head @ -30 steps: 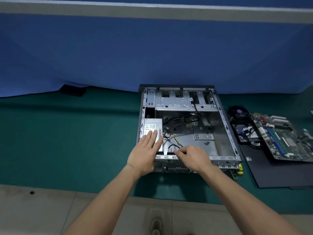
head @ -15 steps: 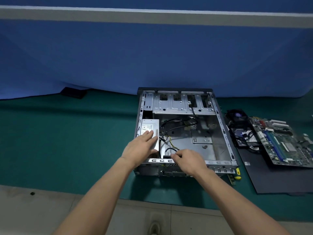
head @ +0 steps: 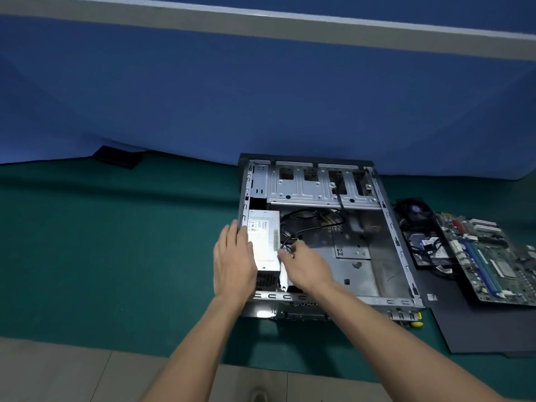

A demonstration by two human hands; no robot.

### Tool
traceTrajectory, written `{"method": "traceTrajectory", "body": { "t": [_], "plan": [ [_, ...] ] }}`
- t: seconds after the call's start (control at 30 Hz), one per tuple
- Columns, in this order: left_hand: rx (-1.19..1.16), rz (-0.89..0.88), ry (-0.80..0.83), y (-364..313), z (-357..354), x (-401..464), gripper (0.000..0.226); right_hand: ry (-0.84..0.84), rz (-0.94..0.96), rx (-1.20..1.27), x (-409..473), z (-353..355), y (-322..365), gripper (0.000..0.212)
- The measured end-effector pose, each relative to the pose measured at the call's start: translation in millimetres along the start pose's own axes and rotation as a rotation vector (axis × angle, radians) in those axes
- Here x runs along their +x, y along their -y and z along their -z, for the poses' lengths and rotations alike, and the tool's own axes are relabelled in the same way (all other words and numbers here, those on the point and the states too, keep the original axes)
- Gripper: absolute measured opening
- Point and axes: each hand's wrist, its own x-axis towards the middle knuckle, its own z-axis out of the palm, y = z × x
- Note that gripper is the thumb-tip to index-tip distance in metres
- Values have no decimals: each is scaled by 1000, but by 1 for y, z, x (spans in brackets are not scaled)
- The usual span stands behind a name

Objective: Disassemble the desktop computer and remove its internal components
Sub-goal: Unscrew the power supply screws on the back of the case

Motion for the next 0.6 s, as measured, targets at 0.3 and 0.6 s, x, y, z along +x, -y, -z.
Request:
{"method": "traceTrajectory", "body": {
  "t": [0.3,0.6],
  "plan": [
    [-153,198,74,4,-6,13,44,-199,-95,-39,43,-50,41,66],
    [-129,137,93,5,-6,11,43,-57,-152,102,47,-15,-28,68]
  ]
}}
